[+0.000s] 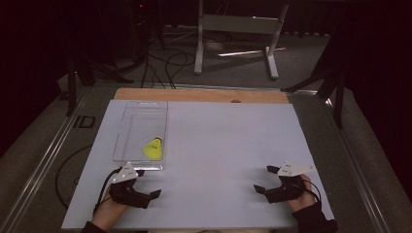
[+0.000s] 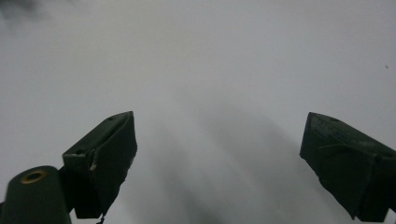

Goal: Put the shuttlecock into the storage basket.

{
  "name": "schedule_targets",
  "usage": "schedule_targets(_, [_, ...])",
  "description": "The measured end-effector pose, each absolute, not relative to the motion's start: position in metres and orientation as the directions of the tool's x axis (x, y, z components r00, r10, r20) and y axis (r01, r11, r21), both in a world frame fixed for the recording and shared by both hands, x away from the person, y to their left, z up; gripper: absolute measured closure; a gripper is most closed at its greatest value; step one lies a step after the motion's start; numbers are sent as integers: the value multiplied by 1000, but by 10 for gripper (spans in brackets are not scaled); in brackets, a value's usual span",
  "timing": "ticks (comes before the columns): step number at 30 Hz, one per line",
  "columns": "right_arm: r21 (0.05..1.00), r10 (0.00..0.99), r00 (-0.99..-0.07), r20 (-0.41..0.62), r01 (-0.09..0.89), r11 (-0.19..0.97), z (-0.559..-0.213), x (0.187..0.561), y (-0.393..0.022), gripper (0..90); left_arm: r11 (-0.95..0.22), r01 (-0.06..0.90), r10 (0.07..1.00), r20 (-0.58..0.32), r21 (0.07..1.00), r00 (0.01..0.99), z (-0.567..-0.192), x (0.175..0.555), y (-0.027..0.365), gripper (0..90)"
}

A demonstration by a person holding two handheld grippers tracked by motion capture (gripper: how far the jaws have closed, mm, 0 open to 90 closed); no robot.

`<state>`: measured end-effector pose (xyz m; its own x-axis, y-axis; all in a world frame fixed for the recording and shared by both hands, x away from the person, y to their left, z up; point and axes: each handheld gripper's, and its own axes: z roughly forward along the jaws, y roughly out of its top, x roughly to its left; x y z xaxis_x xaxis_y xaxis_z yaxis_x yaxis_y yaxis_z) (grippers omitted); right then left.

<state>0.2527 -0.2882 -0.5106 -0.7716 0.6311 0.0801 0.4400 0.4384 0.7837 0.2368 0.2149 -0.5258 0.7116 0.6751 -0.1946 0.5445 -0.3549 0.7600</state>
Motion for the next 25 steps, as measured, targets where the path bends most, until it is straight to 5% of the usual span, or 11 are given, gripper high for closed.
schedule_targets(25, [777,646,-759,82,455,435,-515,258,-294,129,-291,468,702,-145,834,697,-523,232,218,2])
